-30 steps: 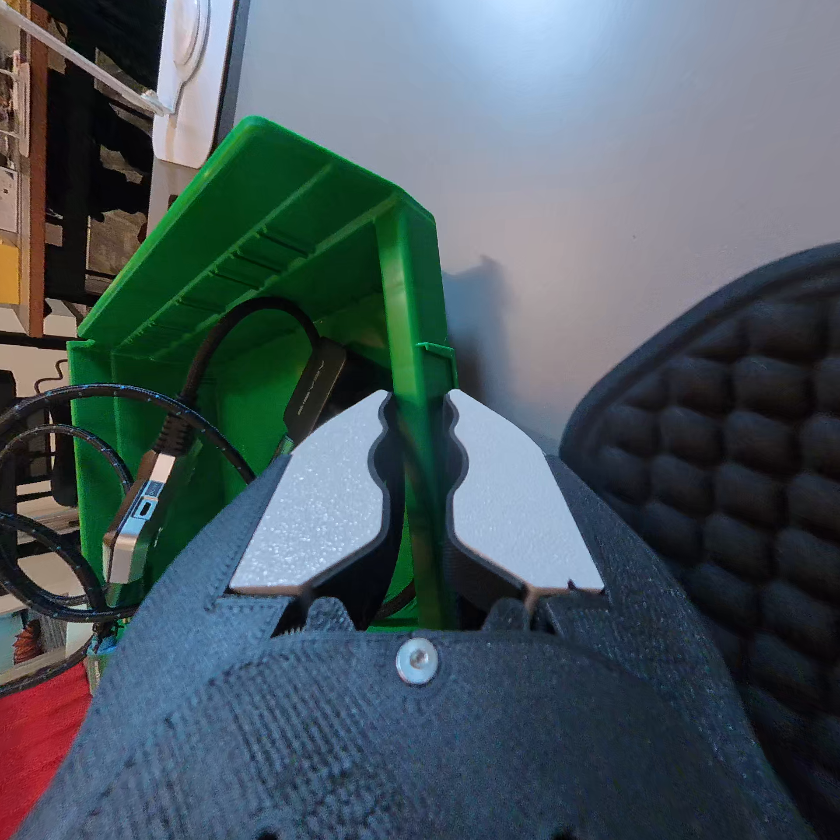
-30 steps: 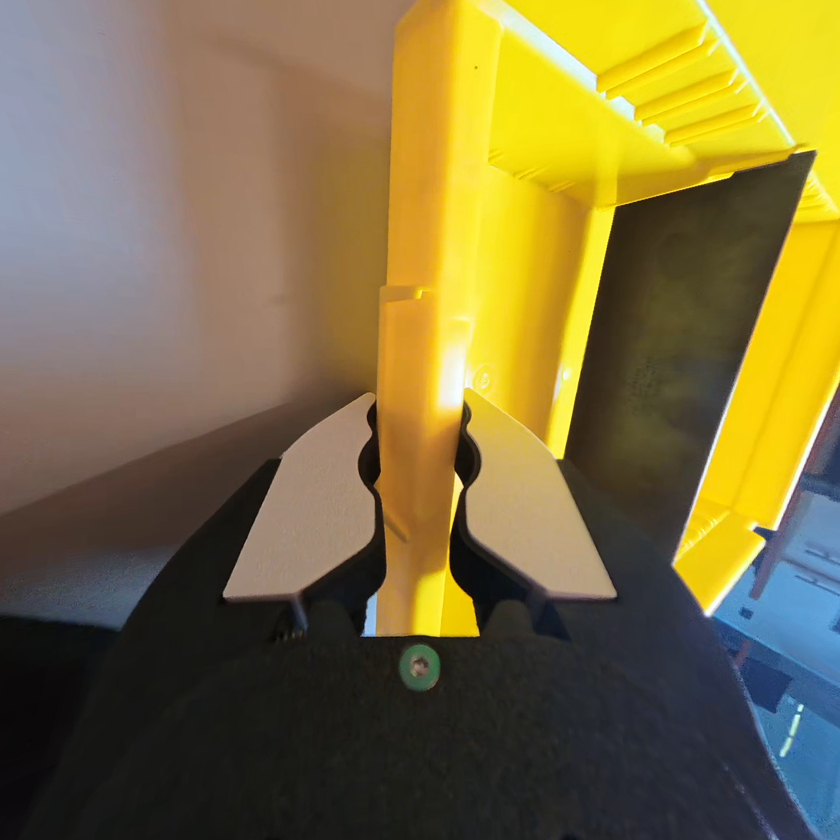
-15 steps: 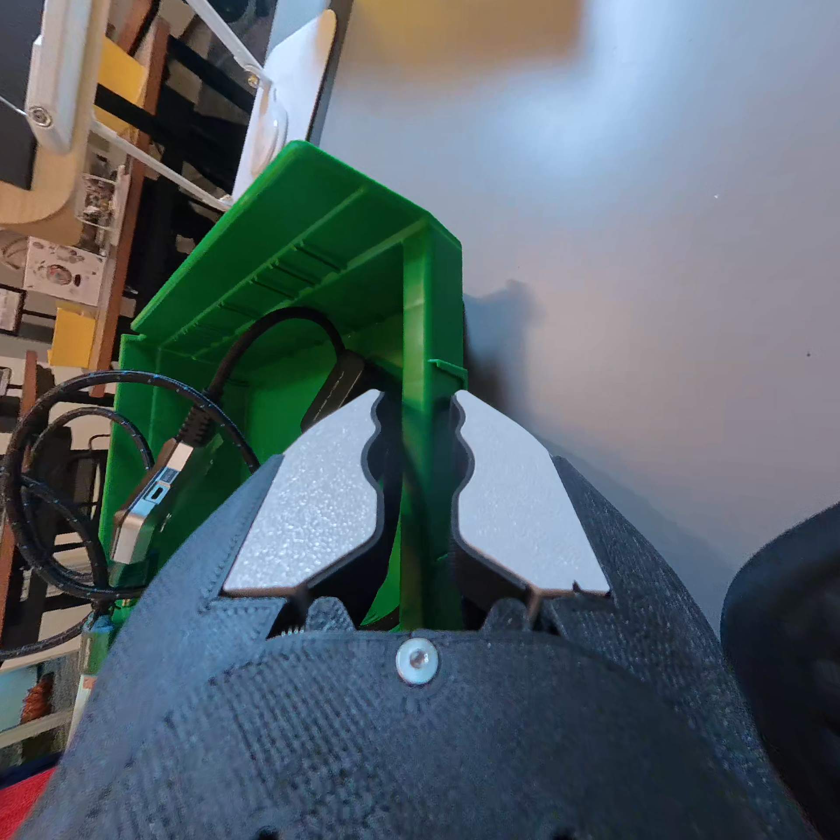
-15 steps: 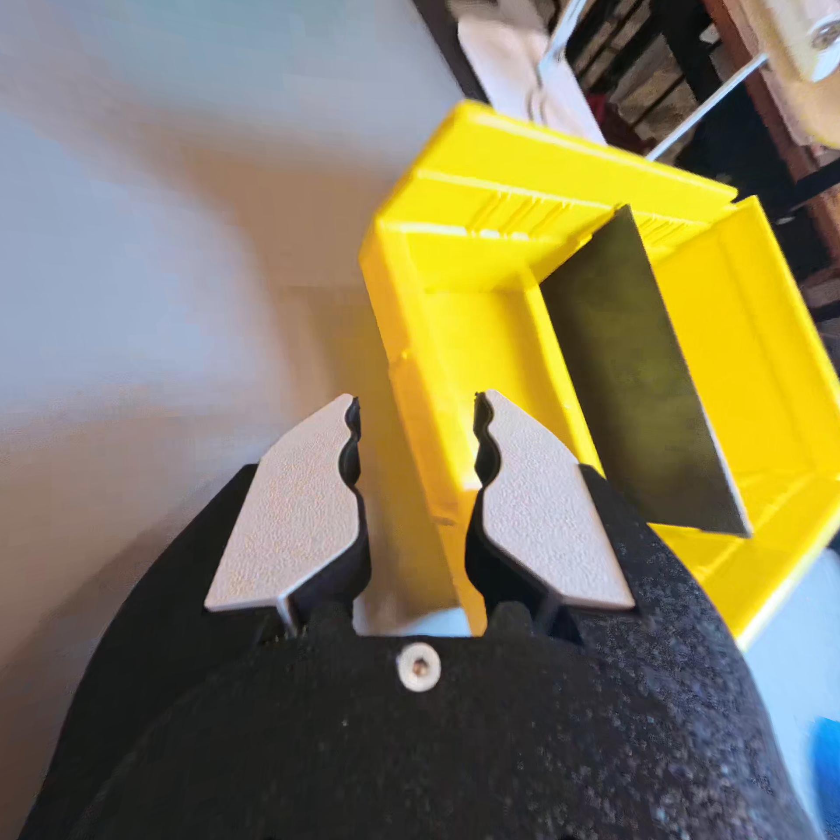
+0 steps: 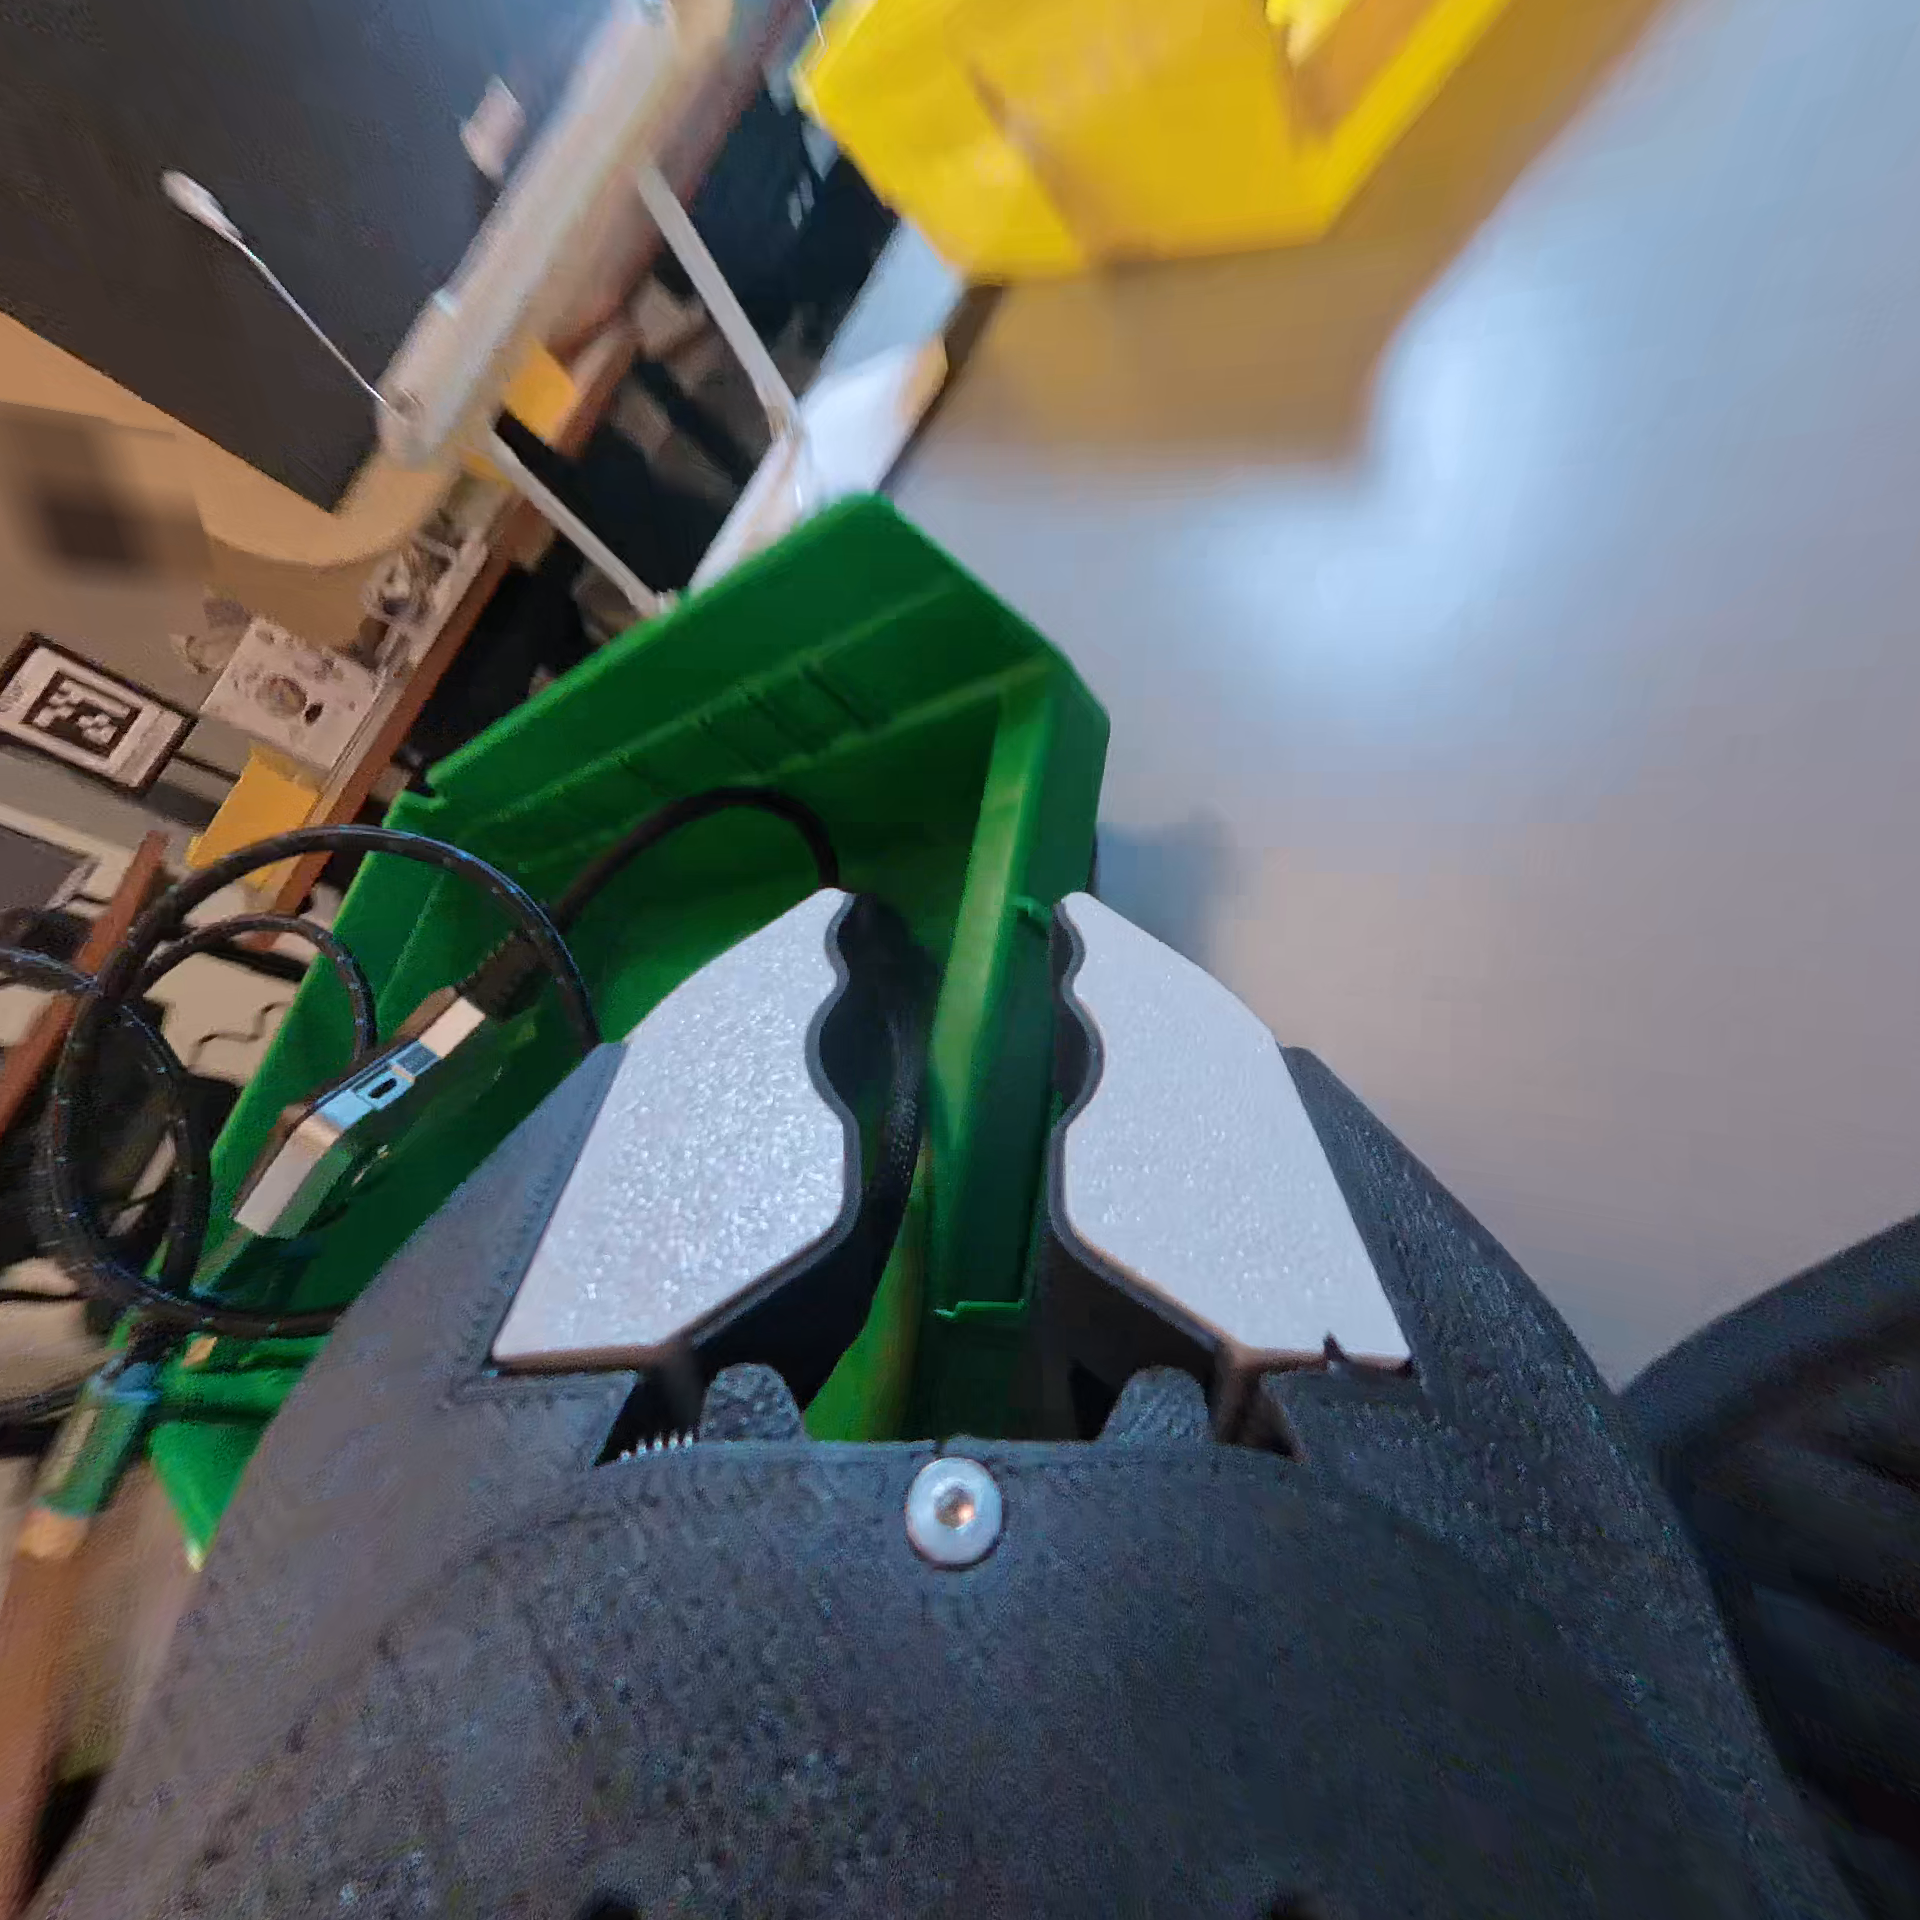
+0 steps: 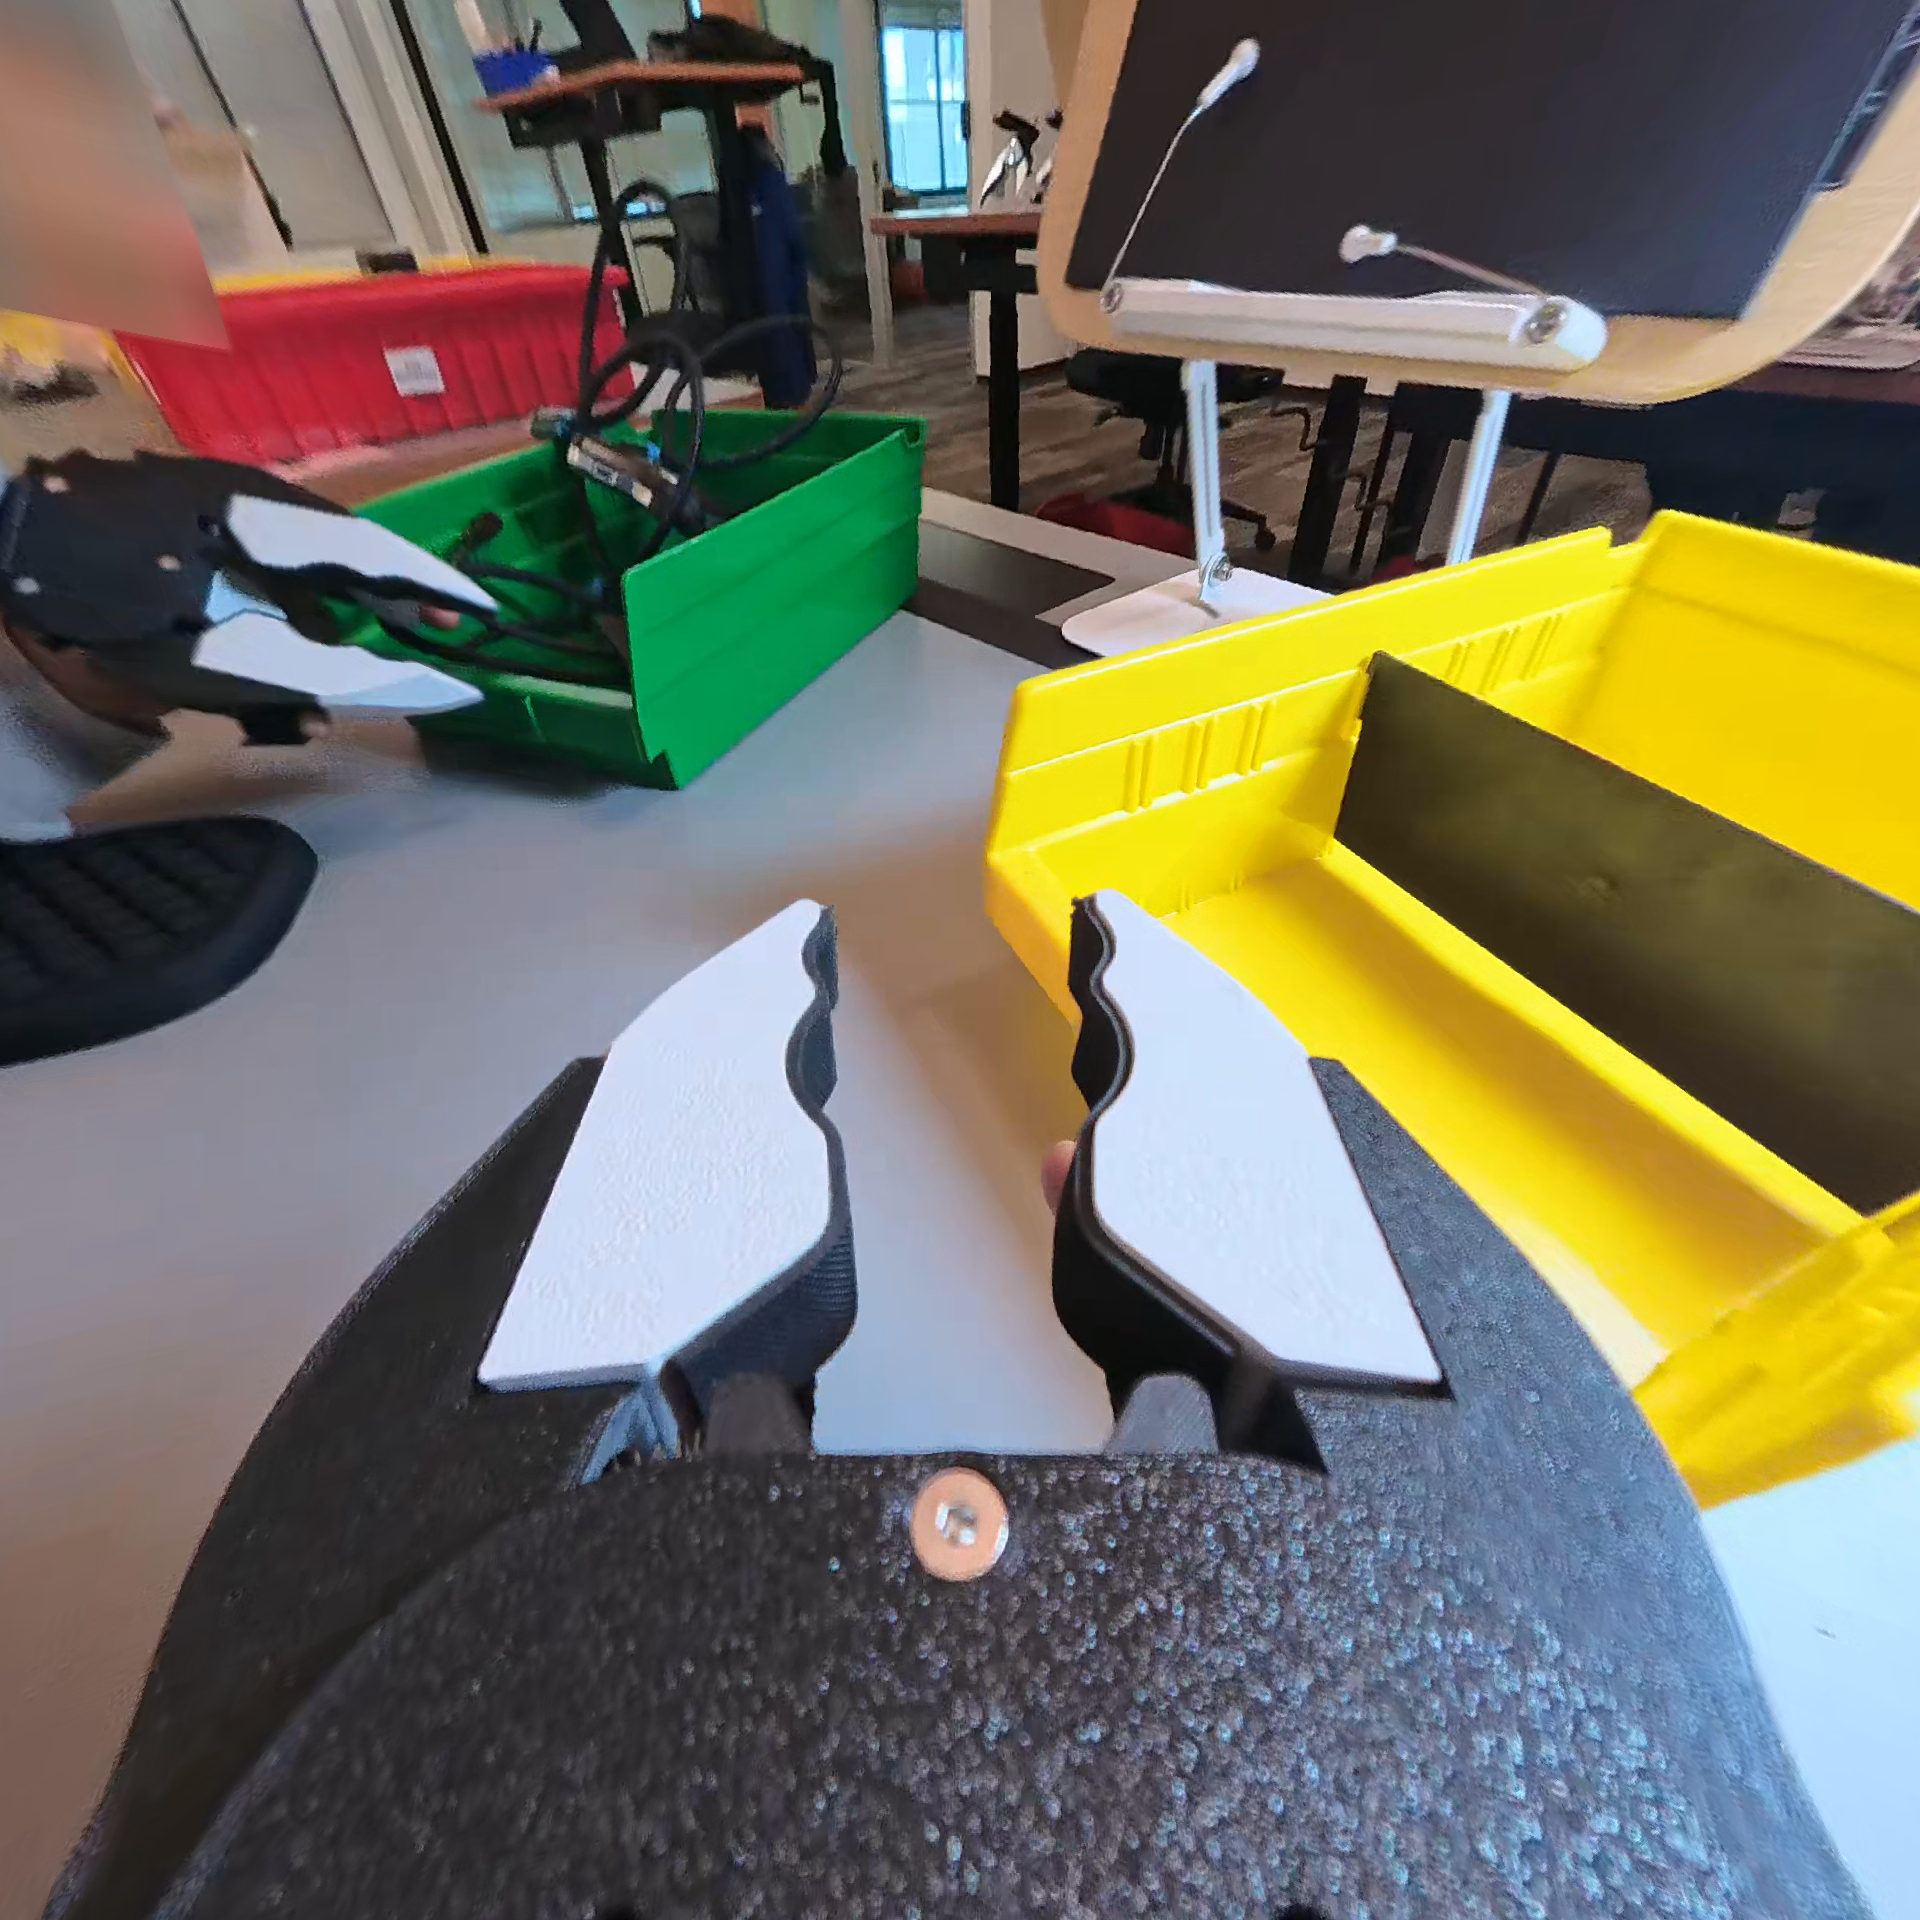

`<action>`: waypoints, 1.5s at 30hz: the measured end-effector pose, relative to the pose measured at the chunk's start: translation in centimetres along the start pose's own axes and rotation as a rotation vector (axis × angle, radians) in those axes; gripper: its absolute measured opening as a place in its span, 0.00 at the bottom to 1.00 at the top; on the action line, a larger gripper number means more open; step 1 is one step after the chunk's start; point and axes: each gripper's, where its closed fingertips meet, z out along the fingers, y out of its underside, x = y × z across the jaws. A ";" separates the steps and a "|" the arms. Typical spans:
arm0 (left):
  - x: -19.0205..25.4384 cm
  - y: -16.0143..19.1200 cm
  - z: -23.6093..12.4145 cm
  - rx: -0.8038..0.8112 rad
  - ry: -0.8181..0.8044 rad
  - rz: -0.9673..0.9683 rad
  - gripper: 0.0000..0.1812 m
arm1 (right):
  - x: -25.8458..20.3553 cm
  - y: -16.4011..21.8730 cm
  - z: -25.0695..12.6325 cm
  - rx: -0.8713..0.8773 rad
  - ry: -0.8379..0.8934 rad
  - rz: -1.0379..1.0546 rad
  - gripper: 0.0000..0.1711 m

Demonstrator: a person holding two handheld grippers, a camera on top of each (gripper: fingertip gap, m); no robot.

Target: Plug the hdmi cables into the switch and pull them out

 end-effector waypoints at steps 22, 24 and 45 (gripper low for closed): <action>-14.5 2.1 -1.3 -0.374 -0.058 -0.504 0.24 | 1.4 -0.6 -2.9 0.060 0.043 0.005 0.20; -14.2 3.7 0.3 -0.501 -0.037 -0.409 0.24 | 1.2 -0.1 -2.7 0.040 0.036 0.004 0.19; -5.5 3.5 0.9 -0.729 0.352 -0.177 0.19 | -0.8 1.9 -1.3 -0.065 -0.011 -0.073 0.16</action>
